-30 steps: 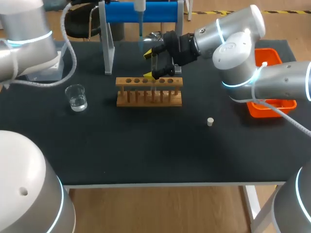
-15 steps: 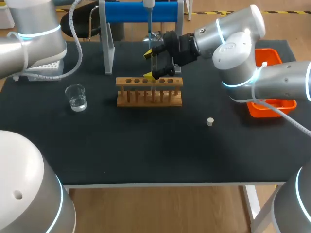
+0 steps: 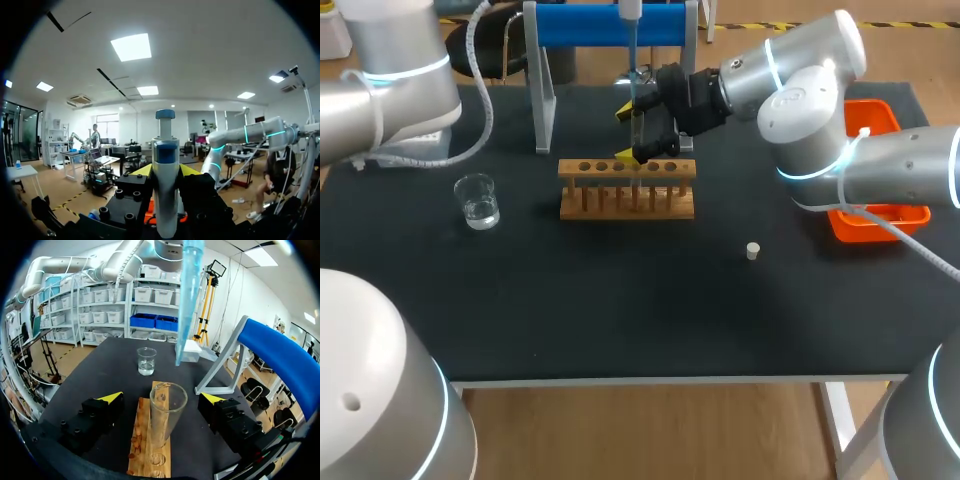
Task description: Invert the test tube, pick up the pipette, mount the tip to pipette, aspirate from beaker and dispense into the tube, eject the tip, return the pipette, and cap with the stopper.
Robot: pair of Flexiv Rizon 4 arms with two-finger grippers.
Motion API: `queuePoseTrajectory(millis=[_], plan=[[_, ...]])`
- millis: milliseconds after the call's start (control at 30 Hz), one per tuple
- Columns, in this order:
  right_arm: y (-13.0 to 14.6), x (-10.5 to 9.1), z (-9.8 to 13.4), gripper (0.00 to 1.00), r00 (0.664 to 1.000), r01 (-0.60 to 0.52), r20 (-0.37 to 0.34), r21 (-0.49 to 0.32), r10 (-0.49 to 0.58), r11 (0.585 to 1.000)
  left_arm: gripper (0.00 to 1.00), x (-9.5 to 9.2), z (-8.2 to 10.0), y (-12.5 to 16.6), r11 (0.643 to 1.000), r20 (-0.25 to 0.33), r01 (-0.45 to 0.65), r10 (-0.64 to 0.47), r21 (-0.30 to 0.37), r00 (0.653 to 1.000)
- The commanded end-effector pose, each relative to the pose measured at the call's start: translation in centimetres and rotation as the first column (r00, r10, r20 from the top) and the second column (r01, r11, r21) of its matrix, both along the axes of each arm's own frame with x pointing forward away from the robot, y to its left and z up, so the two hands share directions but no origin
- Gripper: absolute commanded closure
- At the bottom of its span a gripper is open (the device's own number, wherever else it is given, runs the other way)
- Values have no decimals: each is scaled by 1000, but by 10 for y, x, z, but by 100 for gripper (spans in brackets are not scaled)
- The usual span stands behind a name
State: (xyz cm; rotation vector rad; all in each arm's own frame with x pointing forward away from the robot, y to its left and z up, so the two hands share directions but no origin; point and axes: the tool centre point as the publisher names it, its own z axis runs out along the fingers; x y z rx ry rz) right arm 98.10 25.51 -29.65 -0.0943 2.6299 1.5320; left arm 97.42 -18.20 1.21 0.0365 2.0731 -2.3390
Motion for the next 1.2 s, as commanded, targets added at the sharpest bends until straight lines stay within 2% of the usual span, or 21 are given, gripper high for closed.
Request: queuePoseTrajectory(millis=[33, 400, 1200], plan=[[-1, 0, 1, 0, 1000, -2, -1, -3, 2, 1000, 100, -3, -3, -2, 1000, -2, 1, -1, -7, 1000], [-1, 0, 1, 0, 1000, -2, -1, -3, 2, 1000, 100, -10, -6, -4, 1000, 8, 5, -5, -14, 1000], [-1, 0, 1, 0, 1000, -2, -1, -3, 2, 1000, 100, -7, -16, -6, 1000, 11, 22, -21, -22, 1000]])
